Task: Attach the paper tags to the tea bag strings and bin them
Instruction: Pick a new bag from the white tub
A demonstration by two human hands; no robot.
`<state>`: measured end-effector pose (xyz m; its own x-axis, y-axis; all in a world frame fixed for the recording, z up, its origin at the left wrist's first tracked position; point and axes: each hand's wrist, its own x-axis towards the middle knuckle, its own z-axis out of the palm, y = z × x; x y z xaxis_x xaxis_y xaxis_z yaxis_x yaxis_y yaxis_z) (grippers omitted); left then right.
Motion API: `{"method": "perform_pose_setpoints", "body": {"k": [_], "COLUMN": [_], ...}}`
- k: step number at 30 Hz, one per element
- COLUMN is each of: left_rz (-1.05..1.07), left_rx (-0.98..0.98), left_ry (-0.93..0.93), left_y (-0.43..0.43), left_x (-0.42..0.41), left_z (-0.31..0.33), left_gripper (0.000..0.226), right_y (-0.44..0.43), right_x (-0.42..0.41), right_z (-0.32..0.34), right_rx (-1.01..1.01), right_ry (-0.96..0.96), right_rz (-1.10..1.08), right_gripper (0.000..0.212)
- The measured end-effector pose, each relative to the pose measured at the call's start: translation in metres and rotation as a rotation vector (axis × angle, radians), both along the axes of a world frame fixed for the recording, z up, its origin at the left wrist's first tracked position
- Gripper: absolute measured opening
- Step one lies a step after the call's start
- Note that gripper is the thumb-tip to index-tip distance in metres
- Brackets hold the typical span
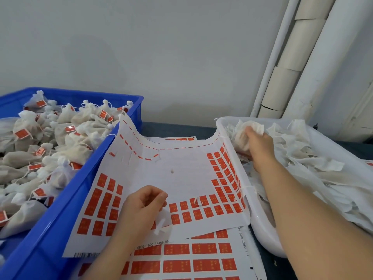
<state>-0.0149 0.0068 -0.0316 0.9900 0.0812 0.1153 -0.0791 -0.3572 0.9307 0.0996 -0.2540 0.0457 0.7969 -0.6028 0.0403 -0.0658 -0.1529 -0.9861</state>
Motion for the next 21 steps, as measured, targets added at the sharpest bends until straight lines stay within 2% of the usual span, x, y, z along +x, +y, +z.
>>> {"method": "perform_pose_setpoints", "body": {"k": [3,6,9,11,14,17,21], "left_rz": [-0.014,-0.034,-0.007,0.018,0.034,0.007,-0.003], "left_rx": [-0.007,-0.073,-0.166,-0.227,-0.258,-0.241,-0.167], "left_ry": [0.009,0.0,-0.099,-0.158,-0.174,-0.162,-0.17], "left_y": [0.001,0.0,0.0,0.001,0.003,0.003,0.001], "left_x": [0.001,-0.001,-0.003,-0.003,-0.004,-0.004,-0.005], "left_z": [0.0,0.003,0.009,0.013,0.015,0.015,0.012], "left_gripper": [0.01,0.016,0.034,0.032,0.035,0.036,0.011], "right_y": [0.025,0.058,0.095,0.114,0.131,0.134,0.136], "right_x": [-0.015,-0.039,-0.07,-0.088,-0.106,-0.116,-0.123], "right_z": [0.042,0.081,0.077,0.044,-0.013,-0.046,-0.06], "right_rx": [-0.044,0.006,0.068,0.032,-0.05,-0.054,-0.039], "right_ry": [-0.206,-0.377,-0.276,-0.114,0.043,0.054,-0.005], "right_rz": [0.059,0.215,0.467,0.591,0.621,0.63,0.703], "right_gripper": [0.02,0.022,0.017,0.017,0.016,0.013,0.023]}}
